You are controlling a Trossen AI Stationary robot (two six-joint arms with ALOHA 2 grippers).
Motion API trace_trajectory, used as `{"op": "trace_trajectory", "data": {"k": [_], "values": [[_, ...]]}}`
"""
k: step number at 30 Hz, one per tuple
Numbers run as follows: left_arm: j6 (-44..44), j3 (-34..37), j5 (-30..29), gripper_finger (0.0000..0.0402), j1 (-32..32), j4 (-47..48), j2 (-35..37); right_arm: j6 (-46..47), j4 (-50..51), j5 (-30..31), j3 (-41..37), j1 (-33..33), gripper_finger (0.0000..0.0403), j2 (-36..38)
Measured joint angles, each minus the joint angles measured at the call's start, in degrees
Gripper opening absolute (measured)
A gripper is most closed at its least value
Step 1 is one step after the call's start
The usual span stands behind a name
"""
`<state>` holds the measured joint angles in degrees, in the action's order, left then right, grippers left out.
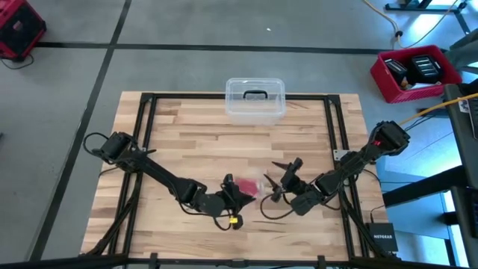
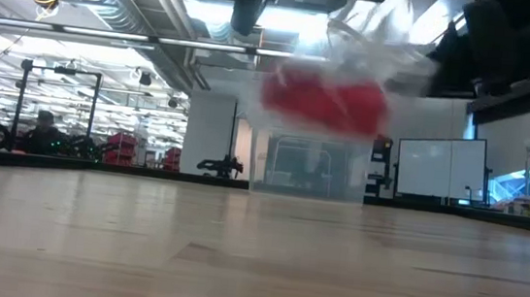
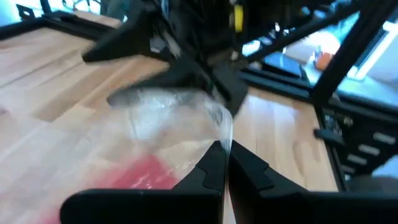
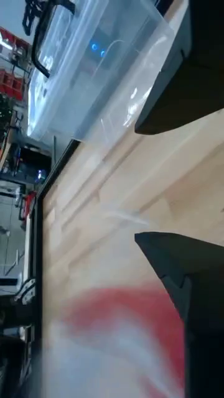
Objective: Roll bandage
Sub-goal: Close the transparent zip bag
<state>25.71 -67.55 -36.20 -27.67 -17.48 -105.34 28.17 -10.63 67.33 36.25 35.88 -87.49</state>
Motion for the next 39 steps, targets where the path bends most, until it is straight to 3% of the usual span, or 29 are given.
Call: {"op": "trace_trajectory", "data": {"k": [3,9,12,21,27,35,39], "values": [[0.46,0.02,0.03,0.0001,-0.23,2.02,-0.04,-0.94,0.61,-2.85,0.00,0.17,0.0269,1.39],[1.33,0.02,-6.99,0.0001,-0.11,2.92,-0.04,-0.29,8.80,-20.70,0.03,3.45,0.0269,7.54],[2.35,0.02,-11.29,0.0001,0.19,3.35,-0.04,4.50,14.40,-26.09,0.50,6.63,0.0269,10.56],[3.99,0.02,-13.42,0.0001,2.02,3.72,-0.04,6.14,13.79,-23.82,0.52,12.79,0.0269,8.15],[2.77,0.02,-6.64,0.0001,1.63,4.45,-0.04,7.48,12.94,-23.34,0.50,12.75,0.0269,3.83],[12.90,0.02,-7.19,0.0001,4.43,6.59,-0.04,3.70,5.16,-23.05,0.50,12.89,0.0269,2.39],[13.90,0.02,-7.47,0.0001,6.96,6.68,-0.74,0.50,6.02,-16.29,0.55,11.98,0.0269,1.15]]}}
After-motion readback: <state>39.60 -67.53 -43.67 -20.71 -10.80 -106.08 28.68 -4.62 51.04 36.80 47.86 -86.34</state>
